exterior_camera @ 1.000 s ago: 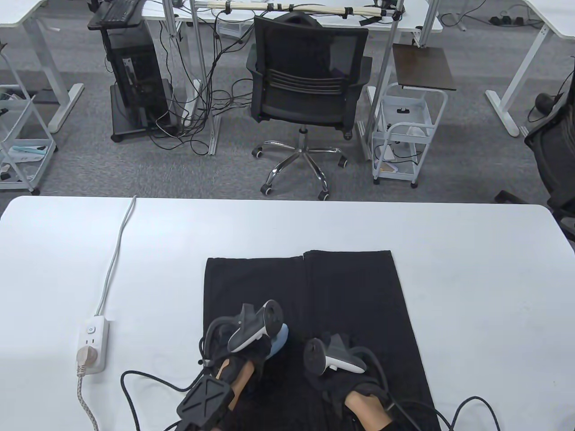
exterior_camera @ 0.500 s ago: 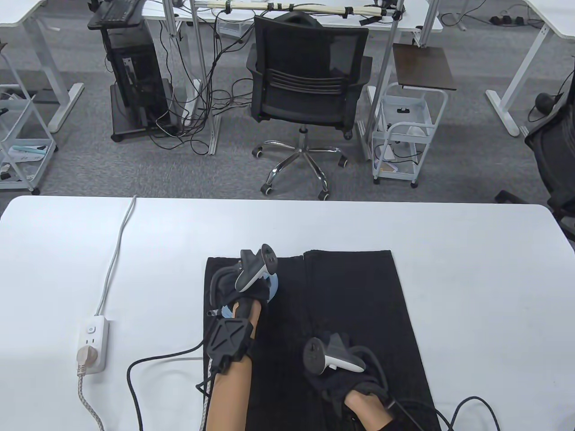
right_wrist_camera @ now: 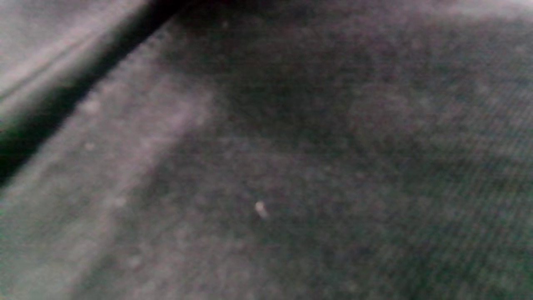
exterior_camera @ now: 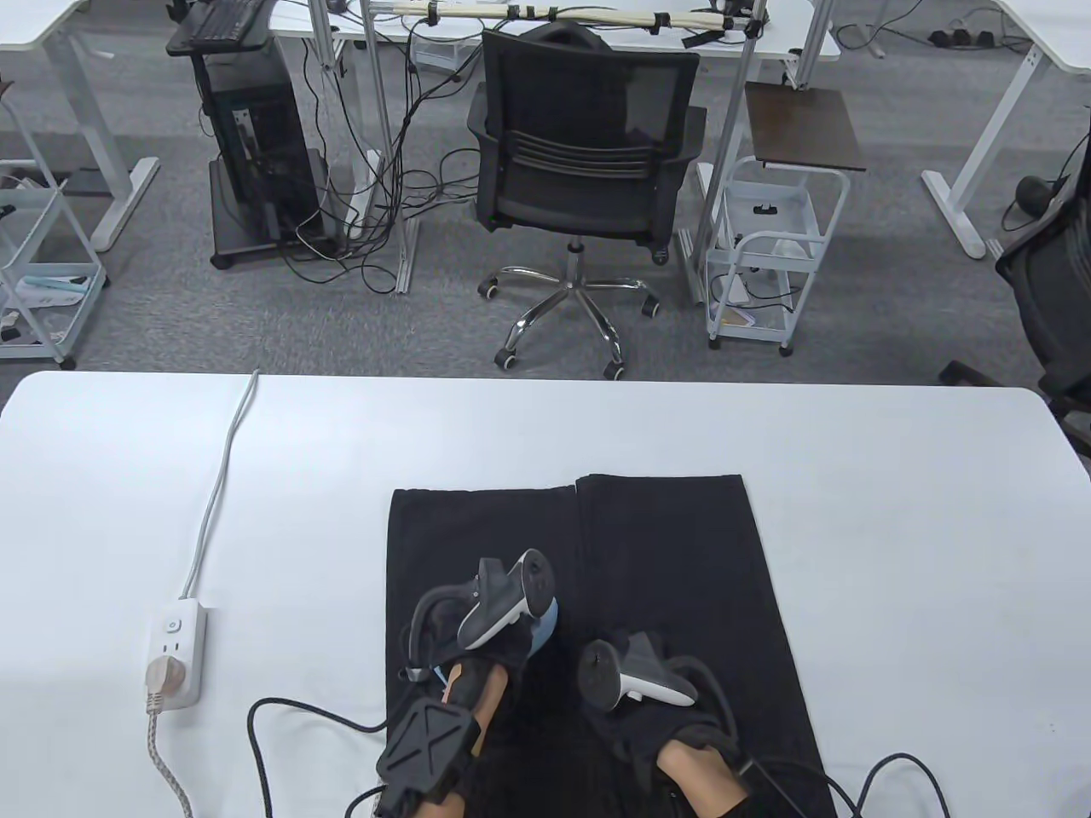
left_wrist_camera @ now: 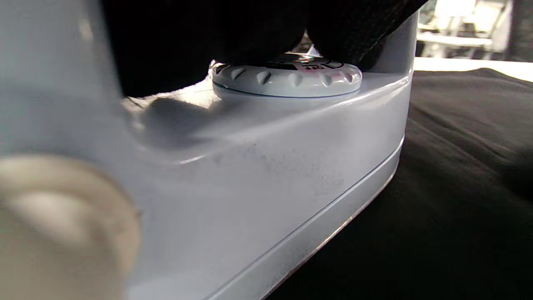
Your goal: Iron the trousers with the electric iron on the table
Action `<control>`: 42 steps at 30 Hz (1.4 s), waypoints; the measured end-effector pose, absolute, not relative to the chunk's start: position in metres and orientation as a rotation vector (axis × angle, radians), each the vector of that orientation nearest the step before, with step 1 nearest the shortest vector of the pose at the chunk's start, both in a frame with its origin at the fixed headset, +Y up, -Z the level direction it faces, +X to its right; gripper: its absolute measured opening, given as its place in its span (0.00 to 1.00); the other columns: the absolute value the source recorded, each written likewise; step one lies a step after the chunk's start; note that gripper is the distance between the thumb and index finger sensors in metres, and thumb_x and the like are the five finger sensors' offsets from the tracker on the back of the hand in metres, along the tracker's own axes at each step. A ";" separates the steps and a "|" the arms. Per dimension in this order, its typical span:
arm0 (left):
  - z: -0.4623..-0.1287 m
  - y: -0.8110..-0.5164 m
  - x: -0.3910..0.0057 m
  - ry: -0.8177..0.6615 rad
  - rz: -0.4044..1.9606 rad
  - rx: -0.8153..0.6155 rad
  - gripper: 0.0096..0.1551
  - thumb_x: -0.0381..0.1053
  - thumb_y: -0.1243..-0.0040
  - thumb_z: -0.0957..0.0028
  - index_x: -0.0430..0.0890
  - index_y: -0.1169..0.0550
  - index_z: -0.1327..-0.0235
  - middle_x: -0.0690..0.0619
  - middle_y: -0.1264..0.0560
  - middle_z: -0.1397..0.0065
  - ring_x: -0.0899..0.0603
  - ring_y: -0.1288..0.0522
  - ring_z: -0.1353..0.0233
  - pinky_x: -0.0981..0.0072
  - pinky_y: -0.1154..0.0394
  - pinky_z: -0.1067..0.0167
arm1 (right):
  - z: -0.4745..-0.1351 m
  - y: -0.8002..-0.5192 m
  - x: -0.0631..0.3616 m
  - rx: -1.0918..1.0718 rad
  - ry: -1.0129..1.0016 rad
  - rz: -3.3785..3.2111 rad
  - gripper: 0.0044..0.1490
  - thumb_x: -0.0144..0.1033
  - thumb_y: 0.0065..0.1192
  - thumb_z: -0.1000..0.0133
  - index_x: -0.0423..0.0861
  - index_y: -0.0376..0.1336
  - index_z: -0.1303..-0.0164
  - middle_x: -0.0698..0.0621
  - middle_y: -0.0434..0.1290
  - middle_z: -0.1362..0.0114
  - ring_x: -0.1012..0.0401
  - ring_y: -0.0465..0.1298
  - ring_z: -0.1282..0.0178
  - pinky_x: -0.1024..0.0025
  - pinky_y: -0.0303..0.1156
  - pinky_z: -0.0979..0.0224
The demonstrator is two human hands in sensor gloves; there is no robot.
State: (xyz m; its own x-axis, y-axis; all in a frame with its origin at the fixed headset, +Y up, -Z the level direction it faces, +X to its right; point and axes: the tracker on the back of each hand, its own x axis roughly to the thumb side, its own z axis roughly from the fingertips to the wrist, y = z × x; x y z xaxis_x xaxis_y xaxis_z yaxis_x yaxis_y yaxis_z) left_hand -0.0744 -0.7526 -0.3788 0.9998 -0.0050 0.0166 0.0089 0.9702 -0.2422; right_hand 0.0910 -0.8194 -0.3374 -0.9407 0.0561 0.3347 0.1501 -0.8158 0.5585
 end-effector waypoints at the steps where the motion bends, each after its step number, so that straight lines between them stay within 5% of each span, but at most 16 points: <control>1: -0.369 -0.753 -0.072 -0.027 -0.008 -0.243 0.23 0.56 0.37 0.42 0.39 0.24 0.49 0.53 0.18 0.67 0.49 0.17 0.65 0.44 0.20 0.48 | -0.337 -0.819 0.091 -0.529 -0.935 -2.900 0.46 0.51 0.30 0.37 0.48 0.21 0.20 0.31 0.21 0.17 0.27 0.29 0.22 0.23 0.41 0.28; 10: -0.326 -0.755 -0.069 -0.103 -0.006 -0.251 0.23 0.56 0.37 0.42 0.38 0.24 0.49 0.53 0.18 0.67 0.49 0.17 0.66 0.44 0.20 0.48 | -0.337 -0.820 0.092 -0.532 -0.922 -2.899 0.45 0.51 0.29 0.37 0.49 0.20 0.20 0.32 0.20 0.17 0.28 0.29 0.22 0.23 0.40 0.28; 31: -0.460 -0.754 -0.093 0.073 0.017 -0.260 0.23 0.57 0.37 0.43 0.40 0.24 0.49 0.54 0.18 0.67 0.50 0.17 0.65 0.46 0.20 0.47 | -0.337 -0.820 0.092 -0.538 -0.923 -2.897 0.46 0.52 0.29 0.37 0.48 0.20 0.20 0.32 0.21 0.17 0.28 0.29 0.22 0.23 0.40 0.28; 42: -0.441 -0.756 -0.089 0.063 0.010 -0.243 0.23 0.57 0.37 0.43 0.40 0.24 0.49 0.54 0.18 0.67 0.50 0.17 0.66 0.46 0.20 0.48 | -0.337 -0.820 0.093 -0.544 -0.939 -2.899 0.47 0.53 0.30 0.37 0.48 0.21 0.20 0.32 0.20 0.17 0.28 0.28 0.22 0.23 0.40 0.28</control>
State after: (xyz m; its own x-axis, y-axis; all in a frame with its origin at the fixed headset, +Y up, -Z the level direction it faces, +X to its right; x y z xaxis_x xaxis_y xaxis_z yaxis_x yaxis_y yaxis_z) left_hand -0.0888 -0.7559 -0.4414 0.9980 0.0025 -0.0632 -0.0177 0.9707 -0.2398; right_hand 0.0926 -0.8203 -0.3369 -0.9372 0.0639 0.3430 0.1493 -0.8151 0.5598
